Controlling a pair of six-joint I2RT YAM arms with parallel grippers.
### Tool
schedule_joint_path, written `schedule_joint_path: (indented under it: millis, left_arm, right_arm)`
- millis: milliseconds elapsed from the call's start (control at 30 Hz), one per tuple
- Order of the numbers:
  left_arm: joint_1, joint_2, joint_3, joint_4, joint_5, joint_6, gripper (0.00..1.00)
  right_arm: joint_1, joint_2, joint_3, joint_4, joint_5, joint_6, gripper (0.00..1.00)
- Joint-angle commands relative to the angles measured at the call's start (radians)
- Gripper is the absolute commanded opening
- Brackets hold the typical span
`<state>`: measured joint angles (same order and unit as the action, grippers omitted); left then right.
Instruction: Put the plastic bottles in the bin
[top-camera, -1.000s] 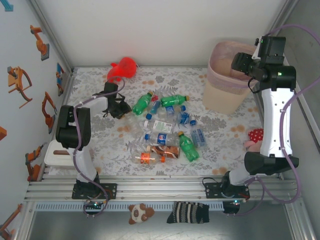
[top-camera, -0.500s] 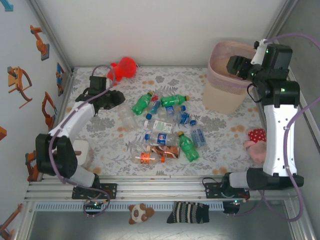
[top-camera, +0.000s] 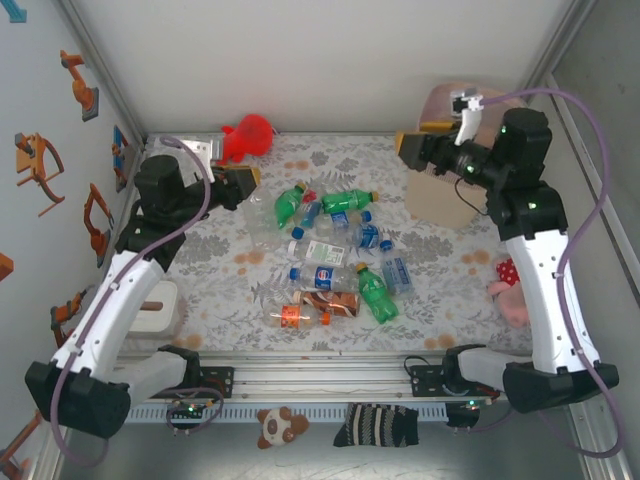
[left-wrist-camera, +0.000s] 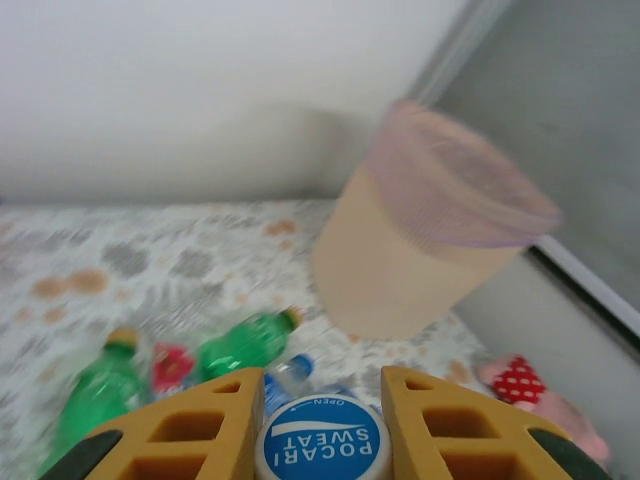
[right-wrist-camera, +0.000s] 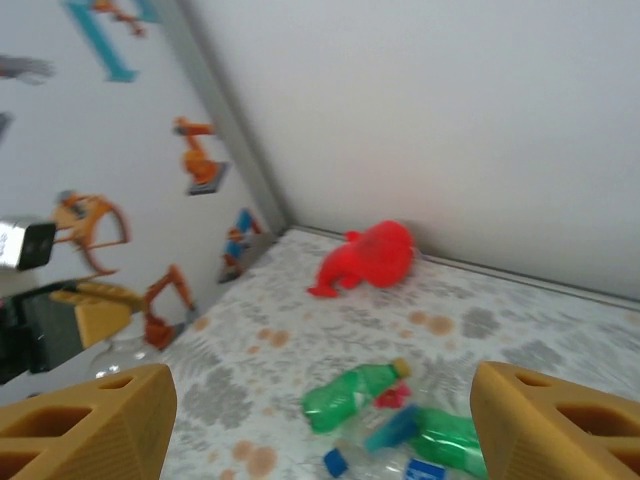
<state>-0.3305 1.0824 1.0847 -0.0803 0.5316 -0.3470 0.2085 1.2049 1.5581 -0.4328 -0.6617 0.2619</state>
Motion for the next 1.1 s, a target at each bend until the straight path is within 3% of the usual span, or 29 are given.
schedule_joint_path:
  millis: [0,333,500,700,1067]
  left_arm:
    - [-0.04,-0.046,0.001,0.152,0.139,0.054,0.18]
    - [-0.115,-0.071,0.044,0.362,0.261,-0.019,0.14]
    - [-0.13,-0.07,0.055,0.456,0.29,-0.069,0.14]
    - [-0.146,-0.057,0.082,0.53,0.362,-0.127,0.13]
    - [-0.185,-0.054,0.127,0.55,0.405,-0.143,0.12]
  right_arm:
    - [0.083,-0.022,-0.021,0.126,-0.139,-0.066,0.76]
    - [0.335,0.014,-0.081,0.223,-0.151,-0.143,0.78]
    - [0.441,0.056,-0.101,0.23,-0.141,-0.209,0.85]
    - [0.51,0.086,-0.136,0.27,-0.159,-0.263,0.91]
    - [0.6,0.144,-0.102,0.215,-0.277,-0.295,0.88]
